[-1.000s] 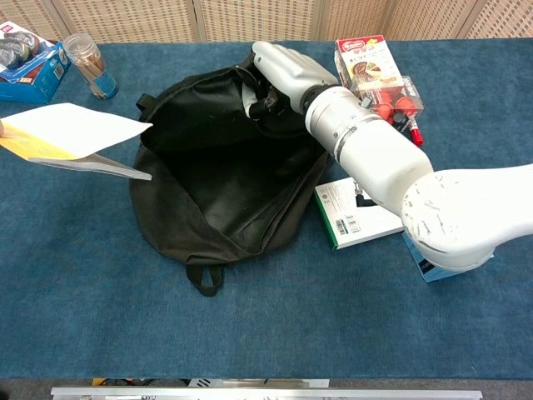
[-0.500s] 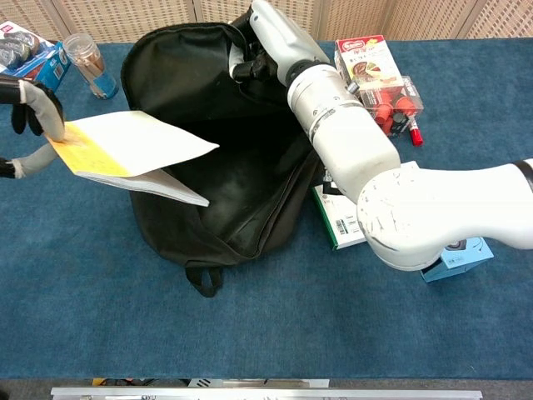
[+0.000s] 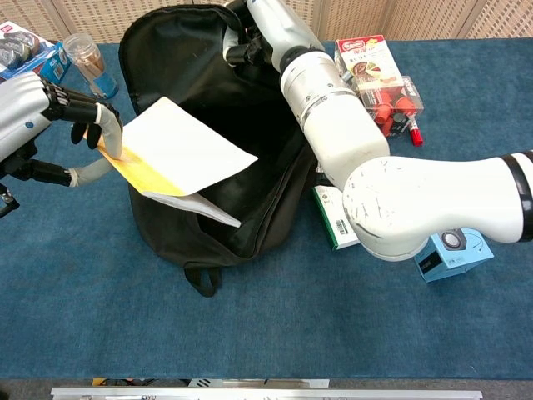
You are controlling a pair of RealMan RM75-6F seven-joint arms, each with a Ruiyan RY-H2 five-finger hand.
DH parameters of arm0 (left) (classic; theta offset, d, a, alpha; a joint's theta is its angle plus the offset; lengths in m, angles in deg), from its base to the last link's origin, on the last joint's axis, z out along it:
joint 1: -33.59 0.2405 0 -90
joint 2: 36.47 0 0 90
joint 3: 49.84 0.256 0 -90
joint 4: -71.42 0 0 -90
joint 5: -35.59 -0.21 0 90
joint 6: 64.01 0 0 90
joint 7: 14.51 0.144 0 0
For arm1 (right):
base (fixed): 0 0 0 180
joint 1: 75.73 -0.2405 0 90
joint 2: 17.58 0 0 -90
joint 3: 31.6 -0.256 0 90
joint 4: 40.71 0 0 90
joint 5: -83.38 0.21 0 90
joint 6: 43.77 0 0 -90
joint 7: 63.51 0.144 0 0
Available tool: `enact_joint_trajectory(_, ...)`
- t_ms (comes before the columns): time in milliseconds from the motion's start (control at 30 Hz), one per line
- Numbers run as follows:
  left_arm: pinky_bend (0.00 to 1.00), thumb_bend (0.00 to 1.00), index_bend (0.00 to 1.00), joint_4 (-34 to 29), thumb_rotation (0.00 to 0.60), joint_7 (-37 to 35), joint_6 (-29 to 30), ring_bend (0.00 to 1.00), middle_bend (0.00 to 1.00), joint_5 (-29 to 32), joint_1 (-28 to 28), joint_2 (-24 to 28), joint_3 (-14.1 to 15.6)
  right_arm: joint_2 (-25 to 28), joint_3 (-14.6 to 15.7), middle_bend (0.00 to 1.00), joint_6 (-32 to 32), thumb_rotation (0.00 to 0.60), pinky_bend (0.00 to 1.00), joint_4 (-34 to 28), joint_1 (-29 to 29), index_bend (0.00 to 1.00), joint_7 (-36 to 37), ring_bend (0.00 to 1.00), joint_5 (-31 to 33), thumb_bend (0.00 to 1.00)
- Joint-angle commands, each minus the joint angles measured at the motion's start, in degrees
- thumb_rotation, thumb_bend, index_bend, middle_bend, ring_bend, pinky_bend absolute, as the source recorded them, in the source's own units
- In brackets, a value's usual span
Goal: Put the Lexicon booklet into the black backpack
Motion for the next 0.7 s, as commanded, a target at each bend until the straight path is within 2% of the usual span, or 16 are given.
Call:
enact_joint_trajectory(33, 0.68, 0.35, 0.65, 0.21, 0.600, -0.77, -0.17, 0.60, 0.66, -0.33, -0.23, 0.47, 0.71, -0.17, -0.28, 0.62, 0.21, 0.600, 0.87, 0.40, -0.15, 0.73, 0.17, 0.64, 0.12, 0.74)
enact_joint_trajectory(467, 0.68, 0.35, 0.66, 1.14, 0.600, -1.40, -1.18, 0.60, 0.66, 0.34, -0.57, 1.98, 2.26, -0.47, -1.54, 0.62, 1.49, 0.600, 0.87, 2.39, -0.79, 0.73, 0.57, 0.64, 1.36, 0.74)
enact_joint_trajectory(700, 0.68, 0.35, 0.65, 0.28, 0.600, -1.58, 0.23, 0.60, 0.66, 0.62, 0.19, 3.58, 2.74, -0.04, -1.83, 0.62, 1.73, 0.600, 0.87, 2.63, -0.67, 0.73, 1.02, 0.64, 1.44, 0.74)
